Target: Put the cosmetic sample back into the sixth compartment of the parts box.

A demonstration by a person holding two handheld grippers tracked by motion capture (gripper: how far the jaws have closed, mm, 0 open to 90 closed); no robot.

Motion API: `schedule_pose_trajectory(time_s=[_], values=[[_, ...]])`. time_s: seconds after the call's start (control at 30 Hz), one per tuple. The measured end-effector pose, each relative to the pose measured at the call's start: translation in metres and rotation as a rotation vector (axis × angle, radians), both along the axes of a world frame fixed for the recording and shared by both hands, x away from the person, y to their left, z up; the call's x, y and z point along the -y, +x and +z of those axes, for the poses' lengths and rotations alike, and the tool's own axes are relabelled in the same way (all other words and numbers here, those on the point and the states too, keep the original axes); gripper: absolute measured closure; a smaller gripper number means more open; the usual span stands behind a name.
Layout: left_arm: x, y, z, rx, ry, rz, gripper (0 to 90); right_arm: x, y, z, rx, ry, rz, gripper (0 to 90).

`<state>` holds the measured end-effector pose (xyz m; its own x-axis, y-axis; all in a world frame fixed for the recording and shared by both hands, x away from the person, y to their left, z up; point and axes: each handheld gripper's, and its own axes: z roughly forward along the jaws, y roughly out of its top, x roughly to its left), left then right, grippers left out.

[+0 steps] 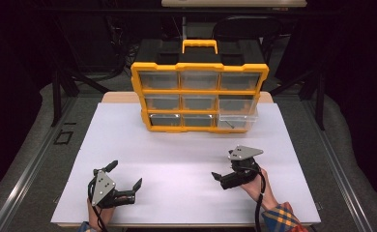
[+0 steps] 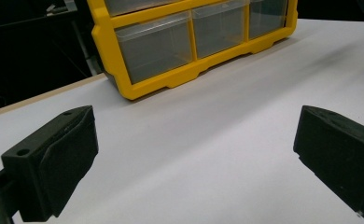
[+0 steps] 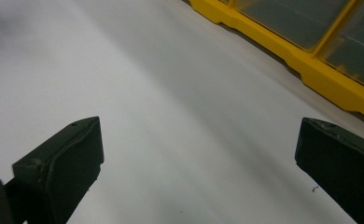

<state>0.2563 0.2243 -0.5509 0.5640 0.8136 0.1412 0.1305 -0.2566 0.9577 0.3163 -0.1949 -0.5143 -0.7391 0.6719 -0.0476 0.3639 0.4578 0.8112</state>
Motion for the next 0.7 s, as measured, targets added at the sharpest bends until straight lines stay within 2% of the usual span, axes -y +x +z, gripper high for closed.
schedule_pose_trajectory(time_s=[0.43,0.7], values=[[0.001,0.001,-0.001,-0.008,0.008,-0.002,0.0,0.031,-0.027,-0.009,0.114,0.025,-0.055,0.0],[0.001,0.002,-0.001,-0.013,0.013,-0.006,0.0,0.038,-0.037,-0.014,0.143,0.036,-0.063,0.0]])
